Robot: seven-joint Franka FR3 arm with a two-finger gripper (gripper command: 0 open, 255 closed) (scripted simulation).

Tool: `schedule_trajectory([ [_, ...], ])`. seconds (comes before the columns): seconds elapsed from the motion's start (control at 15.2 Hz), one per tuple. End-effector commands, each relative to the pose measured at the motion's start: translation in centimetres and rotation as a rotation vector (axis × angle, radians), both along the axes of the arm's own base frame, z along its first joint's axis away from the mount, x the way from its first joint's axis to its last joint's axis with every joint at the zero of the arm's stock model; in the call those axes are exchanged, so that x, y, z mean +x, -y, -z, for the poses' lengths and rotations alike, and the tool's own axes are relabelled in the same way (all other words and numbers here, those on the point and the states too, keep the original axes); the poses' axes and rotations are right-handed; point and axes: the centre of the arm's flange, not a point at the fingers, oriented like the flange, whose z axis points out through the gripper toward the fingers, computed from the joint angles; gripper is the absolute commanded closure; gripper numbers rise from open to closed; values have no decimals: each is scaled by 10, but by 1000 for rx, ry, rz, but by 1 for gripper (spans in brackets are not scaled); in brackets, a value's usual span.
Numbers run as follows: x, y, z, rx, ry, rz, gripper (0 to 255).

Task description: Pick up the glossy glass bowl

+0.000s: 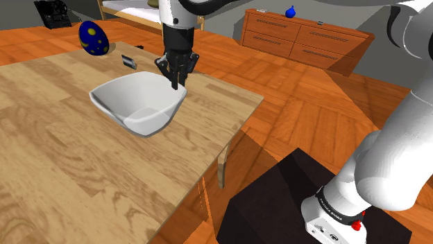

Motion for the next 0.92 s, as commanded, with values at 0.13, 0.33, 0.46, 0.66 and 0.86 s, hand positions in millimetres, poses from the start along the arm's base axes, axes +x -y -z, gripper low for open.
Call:
schedule_trajectory([
  [0.13,0,0,-10,0,-1,0,255],
  [0.33,0,0,-26,0,-1,0,255],
  [0.46,0,0,-37,0,-1,0,255],
  [0.66,0,0,-52,0,-1,0,255],
  [0.86,0,0,-68,0,-1,0,255],
])
